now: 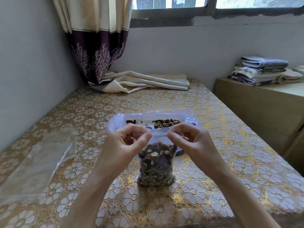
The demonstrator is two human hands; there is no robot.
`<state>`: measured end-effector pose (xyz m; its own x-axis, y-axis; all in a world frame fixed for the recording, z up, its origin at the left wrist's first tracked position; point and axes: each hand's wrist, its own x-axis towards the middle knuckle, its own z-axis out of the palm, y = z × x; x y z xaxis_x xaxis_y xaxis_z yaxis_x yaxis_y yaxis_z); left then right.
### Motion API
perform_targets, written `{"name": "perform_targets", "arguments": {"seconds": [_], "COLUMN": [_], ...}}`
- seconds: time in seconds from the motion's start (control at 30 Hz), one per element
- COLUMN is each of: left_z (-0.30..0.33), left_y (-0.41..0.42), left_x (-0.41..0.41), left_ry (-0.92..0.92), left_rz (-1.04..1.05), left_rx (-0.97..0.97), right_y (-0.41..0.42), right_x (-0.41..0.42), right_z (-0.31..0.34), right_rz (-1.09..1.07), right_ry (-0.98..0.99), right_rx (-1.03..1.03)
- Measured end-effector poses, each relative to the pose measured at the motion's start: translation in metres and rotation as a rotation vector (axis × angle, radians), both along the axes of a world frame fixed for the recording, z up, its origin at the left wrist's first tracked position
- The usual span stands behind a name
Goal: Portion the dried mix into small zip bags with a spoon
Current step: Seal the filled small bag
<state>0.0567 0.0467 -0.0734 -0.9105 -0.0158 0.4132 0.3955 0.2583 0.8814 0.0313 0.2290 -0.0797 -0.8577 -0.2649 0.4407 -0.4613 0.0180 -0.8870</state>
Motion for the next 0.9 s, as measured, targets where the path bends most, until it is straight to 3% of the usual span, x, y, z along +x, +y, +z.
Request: {"name": "perform_targets", "arguments": {"seconds": [0.33, 0.9], "left_z": [-0.002, 0.009], "left_y": [0.000, 0.005], "left_x": [0.001, 0.003], "left_ry": [-0.017, 0.012], "left_rz": [-0.053, -0.031], "left_rx": [0.006, -0.164], "right_y": [-0.001, -0.009], "right_x": [0.003, 0.004], "right_z": [0.002, 0.007], "right_rz": [0.013, 0.049], "right_ry": [0.014, 0.072], "right_rx": [0.051, 0.124]}}
